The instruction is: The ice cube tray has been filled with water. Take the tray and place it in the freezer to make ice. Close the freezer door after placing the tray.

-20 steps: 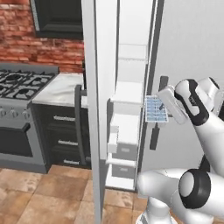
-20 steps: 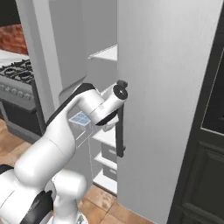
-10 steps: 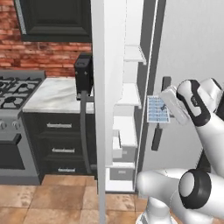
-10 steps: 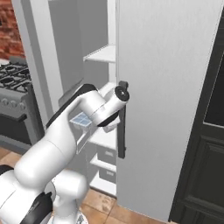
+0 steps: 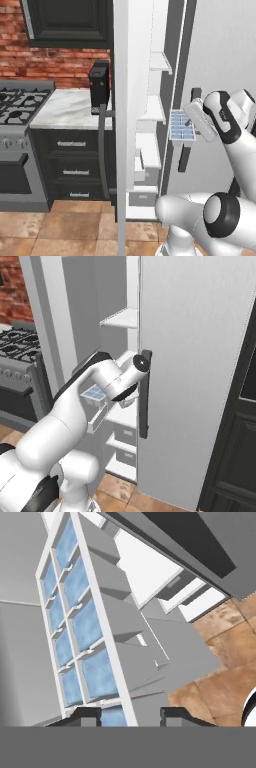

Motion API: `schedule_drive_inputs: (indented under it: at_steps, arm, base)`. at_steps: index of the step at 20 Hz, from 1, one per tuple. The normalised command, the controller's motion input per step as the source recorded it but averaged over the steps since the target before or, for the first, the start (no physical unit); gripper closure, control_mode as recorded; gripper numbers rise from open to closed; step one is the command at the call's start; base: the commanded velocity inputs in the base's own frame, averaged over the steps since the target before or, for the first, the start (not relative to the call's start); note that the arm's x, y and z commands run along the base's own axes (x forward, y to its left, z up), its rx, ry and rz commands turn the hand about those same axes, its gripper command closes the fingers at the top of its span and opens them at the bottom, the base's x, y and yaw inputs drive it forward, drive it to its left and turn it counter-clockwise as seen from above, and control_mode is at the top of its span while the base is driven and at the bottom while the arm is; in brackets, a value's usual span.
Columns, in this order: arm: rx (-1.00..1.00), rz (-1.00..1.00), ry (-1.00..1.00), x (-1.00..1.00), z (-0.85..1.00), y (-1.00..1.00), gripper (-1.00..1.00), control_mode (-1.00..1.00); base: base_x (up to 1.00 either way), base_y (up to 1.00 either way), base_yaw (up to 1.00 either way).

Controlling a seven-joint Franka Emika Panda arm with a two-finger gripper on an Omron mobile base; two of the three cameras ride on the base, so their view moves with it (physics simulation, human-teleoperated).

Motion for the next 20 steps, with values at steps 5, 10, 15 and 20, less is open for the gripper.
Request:
schedule_drive_inputs:
  at_steps: [5,10,15,20]
  arm:
    - [0.0,0.0,0.0,0.0,0.0,0.0,1.0,1.0]
    - [0.0,0.0,0.0,0.0,0.0,0.0,1.0,1.0]
    - [0.0,0.0,0.0,0.0,0.0,0.0,1.0,1.0]
    - [0.0,0.0,0.0,0.0,0.0,0.0,1.0,1.0]
  base:
    - [0.14,0.0,0.0]
    - [0.25,0.0,0.0]
    - [0.41,0.0,0.0]
    - [0.48,0.11,0.0]
